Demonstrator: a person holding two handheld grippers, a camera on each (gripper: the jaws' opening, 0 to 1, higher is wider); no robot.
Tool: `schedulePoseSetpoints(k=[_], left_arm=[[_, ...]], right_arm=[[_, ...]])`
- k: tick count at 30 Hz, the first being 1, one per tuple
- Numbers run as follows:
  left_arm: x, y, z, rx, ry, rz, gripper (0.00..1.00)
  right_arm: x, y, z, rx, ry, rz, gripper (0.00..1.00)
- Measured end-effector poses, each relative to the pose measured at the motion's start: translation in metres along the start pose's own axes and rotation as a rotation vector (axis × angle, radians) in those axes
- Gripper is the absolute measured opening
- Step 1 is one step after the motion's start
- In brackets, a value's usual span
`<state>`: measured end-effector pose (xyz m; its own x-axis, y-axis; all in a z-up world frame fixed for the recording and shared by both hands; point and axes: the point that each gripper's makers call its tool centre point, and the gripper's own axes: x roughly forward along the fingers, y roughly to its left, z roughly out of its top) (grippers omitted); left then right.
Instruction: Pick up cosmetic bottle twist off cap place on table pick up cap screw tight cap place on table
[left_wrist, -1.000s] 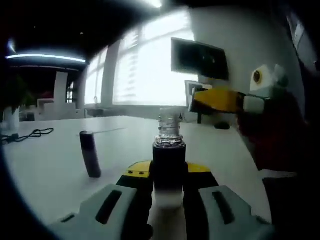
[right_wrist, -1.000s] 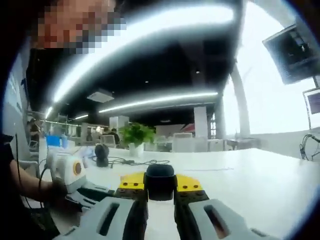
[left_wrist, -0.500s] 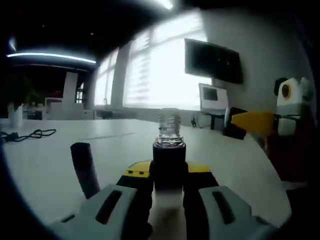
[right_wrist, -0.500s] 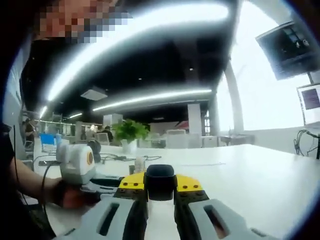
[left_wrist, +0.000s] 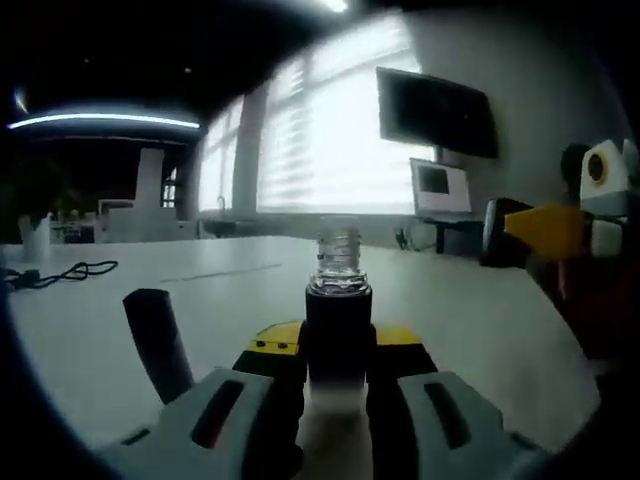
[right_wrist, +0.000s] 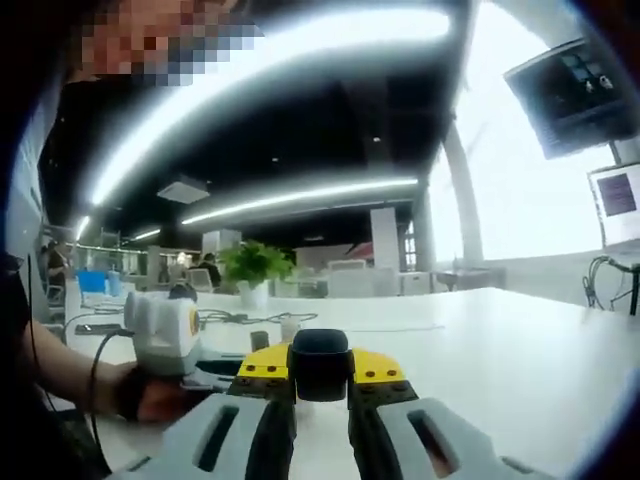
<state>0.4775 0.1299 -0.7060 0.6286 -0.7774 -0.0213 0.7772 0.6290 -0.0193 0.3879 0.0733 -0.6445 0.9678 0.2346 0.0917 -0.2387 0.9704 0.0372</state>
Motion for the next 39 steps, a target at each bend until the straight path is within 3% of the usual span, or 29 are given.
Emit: schedulePoseSetpoints(k=[16, 22, 32, 39], left_arm=[[-0.005, -0.003, -0.002, -0.013, 0.008, -0.013, 0.13], [-0.014, 0.001, 0.001, -0.051, 0.000, -0.022, 0.20], [-0.050, -0.003, 0.008, -0.025, -0.024, -0.050, 0.20], [-0.089, 0.020, 0.018, -0.036, -0.034, -0.007, 0.20]], right_arm=[[-0.002, 0.002, 0.002, -0.010, 0.002, 0.001, 0.13], [0.000, 0.003, 0.001, -0.017, 0.006, 0.005, 0.13], [0.008, 0.000, -0.003, -0.027, 0.015, 0.018, 0.13], [0.017, -0.010, -0.013, 0.001, 0.043, 0.044, 0.13]])
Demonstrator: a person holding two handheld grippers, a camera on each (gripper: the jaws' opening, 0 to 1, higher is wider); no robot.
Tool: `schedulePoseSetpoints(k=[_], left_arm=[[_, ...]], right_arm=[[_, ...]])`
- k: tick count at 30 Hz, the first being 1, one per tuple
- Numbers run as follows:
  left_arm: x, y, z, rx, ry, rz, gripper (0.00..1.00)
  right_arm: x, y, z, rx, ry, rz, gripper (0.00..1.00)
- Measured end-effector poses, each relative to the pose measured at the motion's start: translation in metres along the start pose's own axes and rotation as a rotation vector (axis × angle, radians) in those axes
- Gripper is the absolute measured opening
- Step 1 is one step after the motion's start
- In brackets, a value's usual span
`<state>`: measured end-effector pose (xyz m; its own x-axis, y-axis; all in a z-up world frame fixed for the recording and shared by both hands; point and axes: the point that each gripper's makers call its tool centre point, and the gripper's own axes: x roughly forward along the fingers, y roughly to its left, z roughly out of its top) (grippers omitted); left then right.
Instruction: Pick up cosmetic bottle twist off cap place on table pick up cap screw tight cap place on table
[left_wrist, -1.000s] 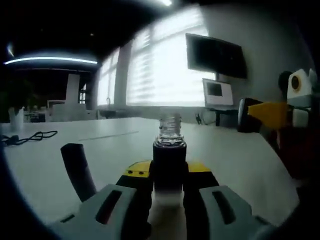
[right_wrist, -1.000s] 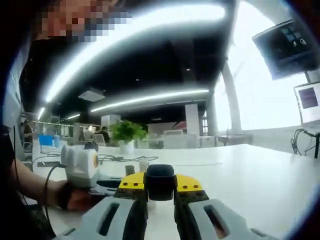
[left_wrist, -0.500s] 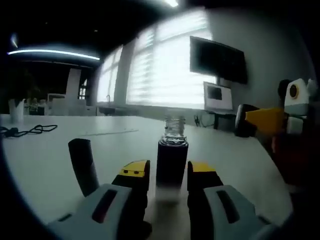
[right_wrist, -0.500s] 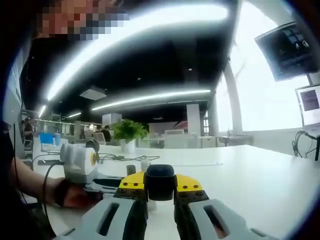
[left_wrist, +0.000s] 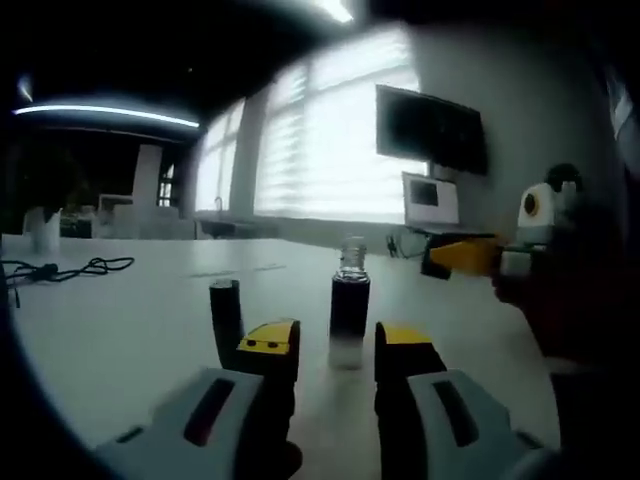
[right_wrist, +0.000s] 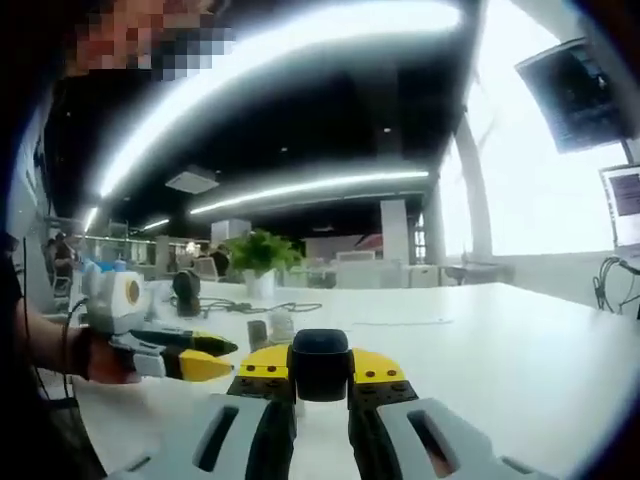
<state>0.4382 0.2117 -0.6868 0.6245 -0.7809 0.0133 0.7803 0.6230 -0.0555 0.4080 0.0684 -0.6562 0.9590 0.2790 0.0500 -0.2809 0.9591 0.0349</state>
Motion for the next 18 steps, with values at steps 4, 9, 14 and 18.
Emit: schedulePoseSetpoints(k=[4, 9, 14, 18], left_arm=[[-0.016, 0.004, -0.004, -0.011, -0.017, 0.021, 0.20], [-0.023, -0.004, 0.004, 0.025, -0.070, 0.017, 0.18], [-0.020, -0.007, -0.003, 0.052, -0.034, 0.017, 0.18], [-0.021, -0.008, 0.000, 0.054, -0.051, 0.009, 0.17]], right_arm=[[0.008, -0.009, -0.010, 0.037, 0.020, 0.000, 0.13], [0.017, -0.017, -0.031, -0.004, 0.089, -0.025, 0.13], [0.026, -0.020, -0.065, -0.049, 0.218, -0.034, 0.13], [0.031, -0.018, -0.075, -0.031, 0.241, -0.036, 0.13]])
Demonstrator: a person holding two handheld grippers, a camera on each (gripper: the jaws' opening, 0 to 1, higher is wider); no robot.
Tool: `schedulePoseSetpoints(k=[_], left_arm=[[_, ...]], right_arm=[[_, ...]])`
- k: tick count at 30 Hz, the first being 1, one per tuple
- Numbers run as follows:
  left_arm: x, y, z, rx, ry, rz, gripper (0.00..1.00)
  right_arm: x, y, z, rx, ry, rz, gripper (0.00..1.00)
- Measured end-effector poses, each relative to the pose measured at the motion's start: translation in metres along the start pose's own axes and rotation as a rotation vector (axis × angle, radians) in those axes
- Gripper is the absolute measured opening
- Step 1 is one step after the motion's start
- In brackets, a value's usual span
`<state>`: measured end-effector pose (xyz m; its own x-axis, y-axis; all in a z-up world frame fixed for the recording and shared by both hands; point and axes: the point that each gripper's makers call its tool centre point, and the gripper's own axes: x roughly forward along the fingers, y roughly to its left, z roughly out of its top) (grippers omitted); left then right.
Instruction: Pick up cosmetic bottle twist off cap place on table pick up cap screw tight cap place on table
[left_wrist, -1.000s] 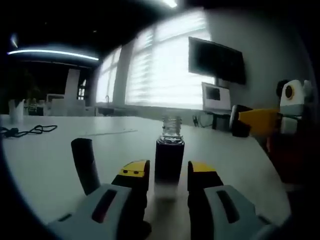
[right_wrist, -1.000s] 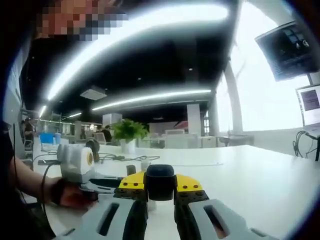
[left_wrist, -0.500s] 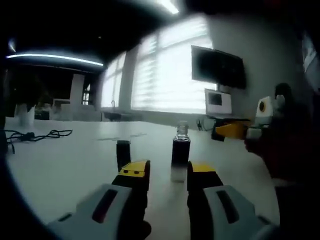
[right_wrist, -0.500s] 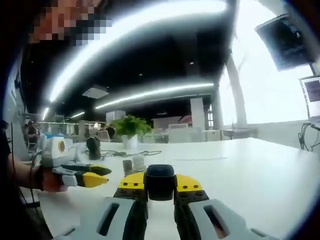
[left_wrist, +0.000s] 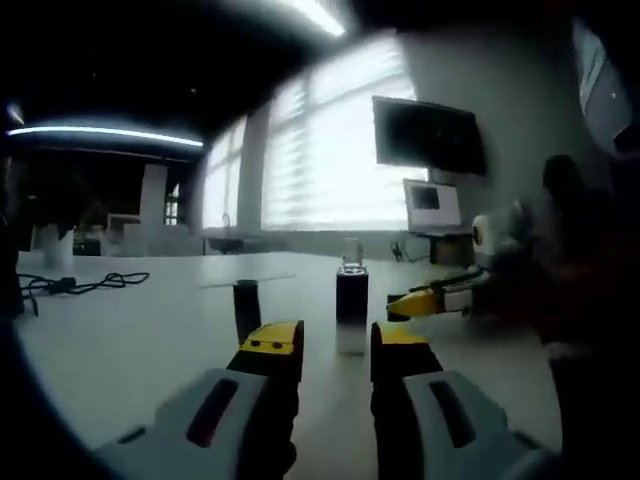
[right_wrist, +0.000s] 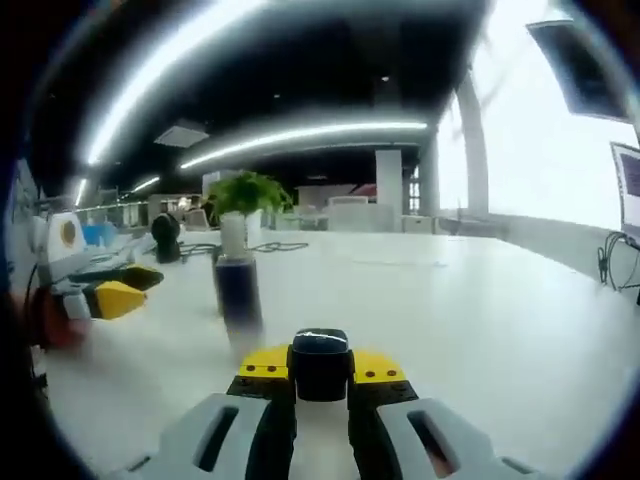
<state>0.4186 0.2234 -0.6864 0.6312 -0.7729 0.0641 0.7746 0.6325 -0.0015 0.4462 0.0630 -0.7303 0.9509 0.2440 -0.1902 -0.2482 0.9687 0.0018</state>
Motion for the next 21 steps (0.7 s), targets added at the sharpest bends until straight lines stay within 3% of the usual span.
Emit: schedulePoseSetpoints(k=[5, 7, 12, 17, 21], left_arm=[[0.000, 0.003, 0.005, 0.029, -0.023, 0.014, 0.16], [0.000, 0.010, 0.015, -0.031, -0.077, 0.053, 0.12], [0.000, 0.009, 0.020, -0.045, -0.100, 0.034, 0.10], [0.002, -0.003, 0.012, 0.047, -0.055, -0.006, 0.17], [0.001, -0.003, 0.012, 0.029, -0.061, -0.010, 0.17]], right_arm=[[0.003, 0.000, -0.008, -0.024, 0.031, -0.013, 0.13], [0.003, 0.001, -0.009, -0.024, 0.038, -0.009, 0.13], [0.005, 0.002, -0.012, -0.014, 0.059, 0.000, 0.13], [0.003, 0.003, -0.014, -0.026, 0.068, 0.006, 0.13], [0.001, 0.005, -0.014, -0.019, 0.070, 0.019, 0.14]])
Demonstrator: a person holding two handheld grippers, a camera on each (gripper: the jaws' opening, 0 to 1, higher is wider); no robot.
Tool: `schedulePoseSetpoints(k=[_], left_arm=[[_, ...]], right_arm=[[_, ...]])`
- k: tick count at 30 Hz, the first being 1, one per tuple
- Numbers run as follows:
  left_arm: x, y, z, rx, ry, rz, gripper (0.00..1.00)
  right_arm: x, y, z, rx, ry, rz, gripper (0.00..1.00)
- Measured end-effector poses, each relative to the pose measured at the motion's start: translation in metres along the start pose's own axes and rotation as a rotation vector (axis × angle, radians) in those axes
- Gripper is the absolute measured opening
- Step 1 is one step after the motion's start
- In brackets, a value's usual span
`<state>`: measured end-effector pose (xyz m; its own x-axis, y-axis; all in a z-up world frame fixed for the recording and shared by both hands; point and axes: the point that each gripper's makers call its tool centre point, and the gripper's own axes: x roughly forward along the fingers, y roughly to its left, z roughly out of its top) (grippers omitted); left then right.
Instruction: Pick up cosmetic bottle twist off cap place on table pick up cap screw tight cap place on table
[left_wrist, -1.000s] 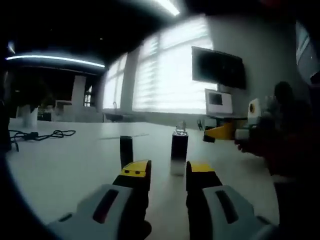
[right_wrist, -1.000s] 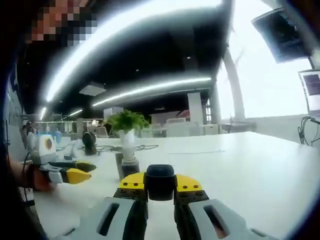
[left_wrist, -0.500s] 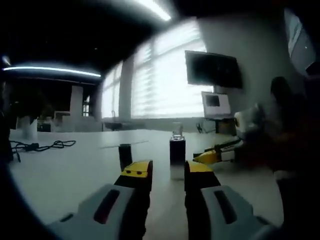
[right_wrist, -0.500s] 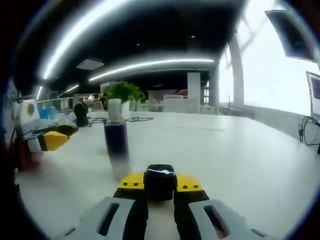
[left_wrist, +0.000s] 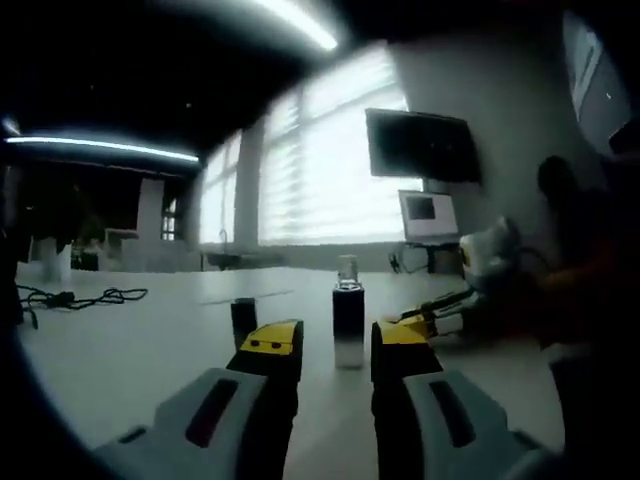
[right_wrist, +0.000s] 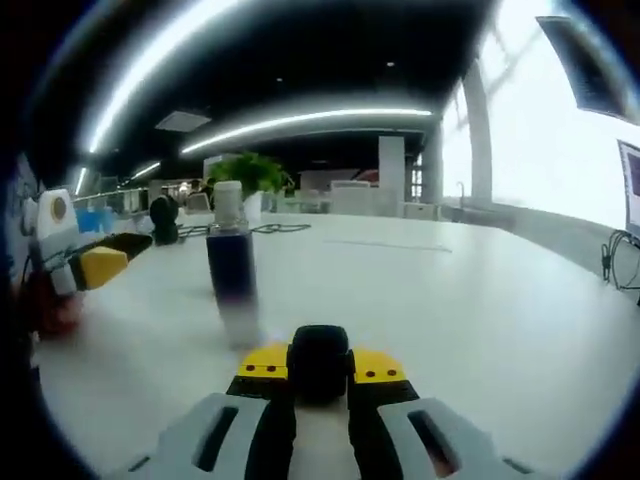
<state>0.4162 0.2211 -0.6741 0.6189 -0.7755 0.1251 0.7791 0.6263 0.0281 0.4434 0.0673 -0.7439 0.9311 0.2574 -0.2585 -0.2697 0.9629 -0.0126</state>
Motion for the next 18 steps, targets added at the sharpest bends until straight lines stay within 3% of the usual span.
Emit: schedulePoseSetpoints(k=[4, 6, 10, 13, 18], left_arm=[[-0.002, 0.004, 0.001, -0.021, -0.007, 0.012, 0.19], [-0.003, 0.007, 0.002, -0.033, -0.010, 0.021, 0.19], [-0.007, 0.012, 0.004, -0.044, -0.022, 0.048, 0.22], [-0.009, 0.014, 0.005, -0.054, -0.025, 0.058, 0.23], [-0.019, 0.009, 0.004, -0.057, -0.014, 0.061, 0.25]], right_arm=[[-0.007, 0.002, 0.006, 0.000, -0.042, 0.027, 0.27], [-0.010, 0.006, 0.009, -0.053, -0.064, 0.065, 0.27], [-0.019, 0.013, 0.022, -0.034, -0.145, 0.113, 0.35], [-0.029, 0.020, 0.035, -0.013, -0.230, 0.161, 0.35], [-0.046, 0.021, 0.037, -0.007, -0.272, 0.212, 0.36]])
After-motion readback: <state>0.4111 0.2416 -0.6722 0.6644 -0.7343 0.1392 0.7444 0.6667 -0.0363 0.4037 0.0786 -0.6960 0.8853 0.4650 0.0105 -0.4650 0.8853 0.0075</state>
